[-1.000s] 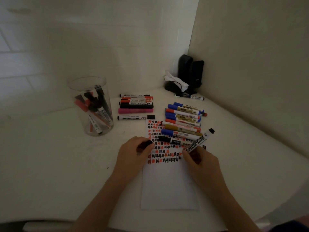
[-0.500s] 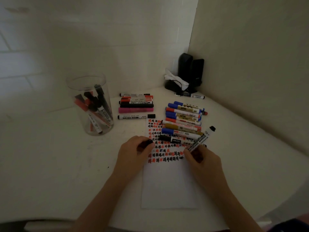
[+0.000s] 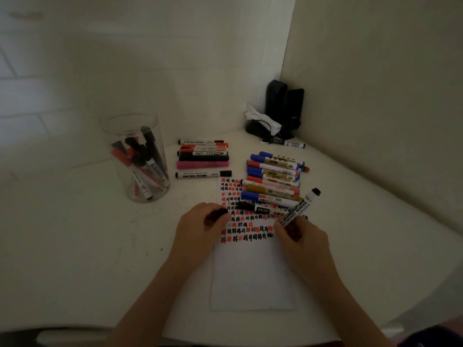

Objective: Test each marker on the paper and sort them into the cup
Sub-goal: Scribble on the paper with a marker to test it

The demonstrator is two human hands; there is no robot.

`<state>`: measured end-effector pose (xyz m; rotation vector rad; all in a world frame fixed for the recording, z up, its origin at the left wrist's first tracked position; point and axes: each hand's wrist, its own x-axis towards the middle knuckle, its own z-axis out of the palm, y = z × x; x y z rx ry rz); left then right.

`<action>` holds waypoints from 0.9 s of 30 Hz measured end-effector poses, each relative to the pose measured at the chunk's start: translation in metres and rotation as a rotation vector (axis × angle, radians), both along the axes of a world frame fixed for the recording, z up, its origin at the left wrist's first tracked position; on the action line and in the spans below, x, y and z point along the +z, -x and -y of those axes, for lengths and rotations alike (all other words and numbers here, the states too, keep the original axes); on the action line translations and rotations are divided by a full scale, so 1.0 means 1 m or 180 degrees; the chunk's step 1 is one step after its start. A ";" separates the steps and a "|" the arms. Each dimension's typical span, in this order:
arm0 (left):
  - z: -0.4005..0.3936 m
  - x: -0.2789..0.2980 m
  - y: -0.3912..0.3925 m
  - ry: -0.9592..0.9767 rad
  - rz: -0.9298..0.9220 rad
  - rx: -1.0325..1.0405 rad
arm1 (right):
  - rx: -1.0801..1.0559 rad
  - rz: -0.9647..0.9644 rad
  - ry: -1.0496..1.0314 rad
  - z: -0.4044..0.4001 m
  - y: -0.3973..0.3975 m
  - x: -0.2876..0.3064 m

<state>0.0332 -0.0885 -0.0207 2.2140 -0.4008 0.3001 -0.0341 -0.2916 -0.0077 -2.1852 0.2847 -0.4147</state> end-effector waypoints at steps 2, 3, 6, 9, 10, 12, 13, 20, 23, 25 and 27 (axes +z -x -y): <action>0.000 0.001 0.001 0.0028 0.0017 -0.0026 | -0.0020 0.0002 -0.0017 0.000 0.000 -0.002; -0.001 0.001 0.001 0.0048 0.0024 -0.0035 | -0.0053 0.0004 -0.0041 0.001 -0.001 -0.002; -0.002 0.003 0.002 0.0190 -0.0038 -0.0067 | -0.0225 0.0104 -0.0412 0.004 -0.002 -0.001; -0.005 0.007 0.002 0.0615 -0.0179 -0.0192 | -0.0261 0.0204 -0.0813 0.005 -0.002 0.003; -0.007 0.009 0.002 0.0767 -0.0227 -0.0204 | -0.0265 0.0214 -0.0877 0.005 -0.001 0.004; -0.011 0.013 0.004 0.1159 -0.0365 -0.0153 | -0.0258 0.0227 -0.0953 0.004 0.001 0.007; -0.013 0.015 0.005 0.1416 -0.0456 -0.0126 | -0.0243 0.0214 -0.0954 0.004 0.002 0.009; -0.015 0.023 0.010 0.1951 -0.0785 -0.0236 | 0.0025 0.0101 -0.1093 -0.018 -0.009 0.032; -0.018 0.021 0.009 0.2154 -0.0860 -0.0242 | 0.0232 0.0061 -0.1377 -0.042 -0.017 0.039; -0.019 0.020 0.009 0.2262 -0.0878 -0.0252 | 0.0240 -0.0014 -0.1719 -0.056 -0.023 0.040; -0.019 0.018 0.008 0.2418 -0.0888 -0.0228 | 0.0132 -0.0073 -0.1867 -0.066 -0.028 0.039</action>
